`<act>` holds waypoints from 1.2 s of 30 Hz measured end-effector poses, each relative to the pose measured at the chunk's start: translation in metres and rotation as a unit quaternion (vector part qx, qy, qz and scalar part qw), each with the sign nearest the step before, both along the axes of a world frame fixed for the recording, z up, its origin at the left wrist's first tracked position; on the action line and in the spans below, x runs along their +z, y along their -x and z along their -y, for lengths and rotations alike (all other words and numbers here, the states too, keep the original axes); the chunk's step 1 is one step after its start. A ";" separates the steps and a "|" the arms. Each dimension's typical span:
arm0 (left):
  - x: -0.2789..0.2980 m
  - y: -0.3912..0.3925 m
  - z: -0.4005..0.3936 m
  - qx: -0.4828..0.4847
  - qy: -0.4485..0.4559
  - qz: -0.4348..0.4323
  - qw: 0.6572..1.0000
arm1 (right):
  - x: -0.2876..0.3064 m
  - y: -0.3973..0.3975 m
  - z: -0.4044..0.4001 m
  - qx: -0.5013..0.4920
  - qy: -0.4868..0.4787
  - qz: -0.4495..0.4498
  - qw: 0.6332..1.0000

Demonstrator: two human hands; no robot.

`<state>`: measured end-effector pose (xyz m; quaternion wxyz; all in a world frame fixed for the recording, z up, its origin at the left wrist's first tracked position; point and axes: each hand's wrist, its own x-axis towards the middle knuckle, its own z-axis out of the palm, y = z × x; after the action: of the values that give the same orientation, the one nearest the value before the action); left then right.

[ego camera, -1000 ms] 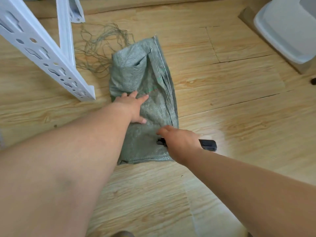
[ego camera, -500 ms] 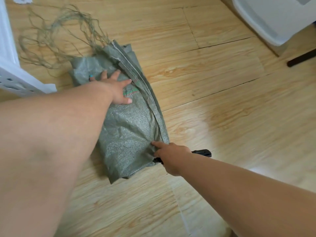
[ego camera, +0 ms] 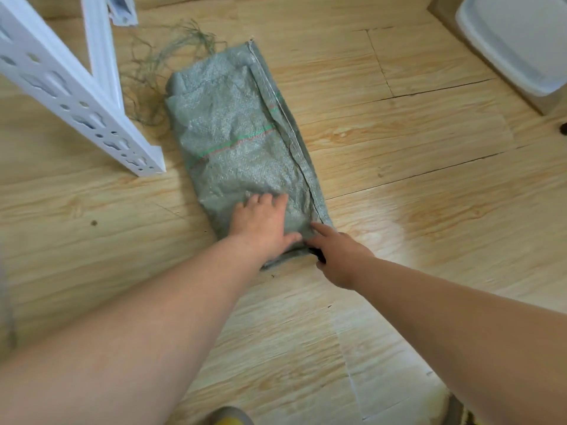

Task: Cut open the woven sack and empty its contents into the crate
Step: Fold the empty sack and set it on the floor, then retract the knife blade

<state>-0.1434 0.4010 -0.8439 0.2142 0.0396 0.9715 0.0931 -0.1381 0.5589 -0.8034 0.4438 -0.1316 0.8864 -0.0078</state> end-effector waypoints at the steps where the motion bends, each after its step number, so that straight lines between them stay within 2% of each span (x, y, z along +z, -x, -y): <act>1: 0.001 -0.009 0.001 -0.030 -0.006 -0.008 1.000 | 0.003 0.001 0.004 -0.022 -0.016 -0.020 0.999; 3: -0.003 -0.031 0.000 -0.112 -0.017 0.007 0.994 | 0.008 0.004 0.013 -0.065 -0.060 -0.055 0.995; 5: -0.011 -0.045 0.006 -0.154 0.011 0.079 0.985 | 0.012 0.006 0.022 -0.090 -0.077 -0.062 0.991; 7: -0.016 -0.040 0.026 -0.138 0.058 0.111 0.983 | 0.014 0.007 0.028 -0.093 -0.060 -0.057 0.992; 11: -0.009 -0.008 0.075 -0.041 0.124 0.108 0.986 | 0.017 0.009 0.038 -0.044 -0.027 -0.064 0.997; 14: -0.004 0.003 0.096 -0.003 0.105 0.129 0.986 | 0.023 0.013 0.049 -0.086 0.058 -0.072 0.992; 16: 0.004 0.004 0.096 0.023 0.056 0.121 0.991 | 0.030 0.016 0.058 -0.158 0.144 -0.075 0.974; 18: 0.017 -0.001 0.086 0.102 -0.057 0.062 0.991 | 0.040 0.020 0.068 -0.263 0.232 -0.059 0.935; 19: 0.028 -0.004 0.079 0.162 -0.149 0.038 0.975 | 0.046 0.025 0.073 -0.314 0.269 -0.054 0.909; 20: 0.041 -0.004 0.073 0.217 -0.254 0.049 0.941 | 0.054 0.032 0.078 -0.373 0.305 -0.047 0.875; 22: 0.069 -0.004 0.065 0.279 -0.439 0.156 0.839 | 0.069 0.050 0.087 -0.509 0.378 -0.010 0.774; 23: 0.082 -0.005 0.062 0.282 -0.490 0.204 0.799 | 0.076 0.058 0.091 -0.558 0.411 0.007 0.721; 24: 0.094 -0.006 0.059 0.270 -0.513 0.214 0.787 | 0.084 0.067 0.096 -0.584 0.441 0.017 0.681; 26: 0.112 -0.004 0.055 0.252 -0.499 0.144 0.817 | 0.099 0.080 0.108 -0.589 0.474 0.027 0.654; 28: 0.130 -0.004 0.053 0.272 -0.471 0.033 0.839 | 0.114 0.086 0.118 -0.567 0.497 0.040 0.656; 29: 0.139 -0.004 0.055 0.285 -0.474 -0.004 0.833 | 0.122 0.087 0.124 -0.550 0.511 0.047 0.659; 32: 0.171 -0.005 0.069 0.343 -0.513 -0.052 0.785 | 0.148 0.088 0.143 -0.486 0.544 0.072 0.681; 36: 0.213 -0.003 0.088 0.399 -0.472 -0.161 0.770 | 0.182 0.080 0.164 -0.426 0.609 0.124 0.657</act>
<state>-0.1407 0.3129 -0.6304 -0.0470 -0.2415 0.7540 0.6090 -0.2180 0.3953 -0.6211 0.3177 0.0214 0.5790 -0.7506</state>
